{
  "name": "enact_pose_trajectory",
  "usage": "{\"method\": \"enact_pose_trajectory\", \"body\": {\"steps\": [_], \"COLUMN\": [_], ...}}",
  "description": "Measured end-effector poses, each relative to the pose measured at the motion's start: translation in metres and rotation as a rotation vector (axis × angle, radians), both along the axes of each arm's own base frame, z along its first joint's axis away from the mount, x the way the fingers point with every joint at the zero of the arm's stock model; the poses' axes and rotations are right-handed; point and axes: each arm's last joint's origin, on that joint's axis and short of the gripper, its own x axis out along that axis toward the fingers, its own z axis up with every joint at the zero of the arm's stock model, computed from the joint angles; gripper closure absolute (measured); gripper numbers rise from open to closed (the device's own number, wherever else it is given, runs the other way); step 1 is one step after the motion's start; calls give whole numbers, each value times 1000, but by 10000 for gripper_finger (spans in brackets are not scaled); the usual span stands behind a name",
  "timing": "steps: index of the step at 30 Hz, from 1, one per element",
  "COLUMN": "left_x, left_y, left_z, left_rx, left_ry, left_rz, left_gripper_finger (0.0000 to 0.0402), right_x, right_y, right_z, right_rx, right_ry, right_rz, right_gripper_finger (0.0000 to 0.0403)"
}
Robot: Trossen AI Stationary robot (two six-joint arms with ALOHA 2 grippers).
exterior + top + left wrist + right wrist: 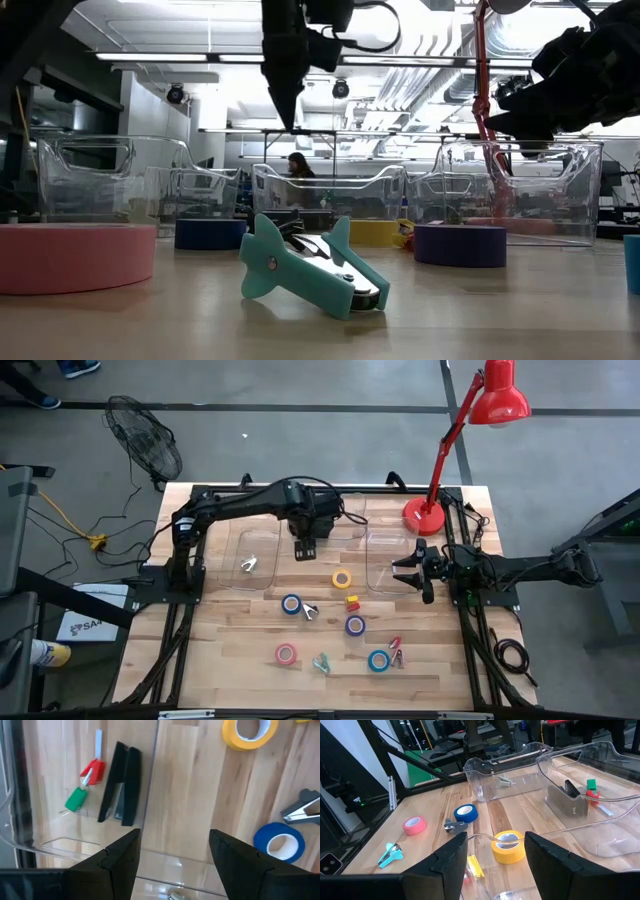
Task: Pick and place Stapler, Stapler remover, tape
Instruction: Put the blue tape into the bottom right transparent bin
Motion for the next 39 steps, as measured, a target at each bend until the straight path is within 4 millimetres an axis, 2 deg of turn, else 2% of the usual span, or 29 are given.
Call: {"method": "enact_pose_trajectory", "body": {"steps": [21, 33, 39], "left_x": [12, 22, 20], "left_y": [-47, -67, -78], "left_z": [1, 3, -10], "left_rx": [3, -1, -11], "left_ry": [-45, -135, -161], "left_rz": [-81, -135, -161], "left_gripper_finger": [173, 173, 173], "right_x": [0, 0, 0], "right_y": [0, 0, 0], "right_z": [0, 0, 0], "right_rx": [0, 0, 0], "right_ry": [0, 0, 0], "right_rz": [0, 0, 0], "right_gripper_finger": [214, 214, 214]}}
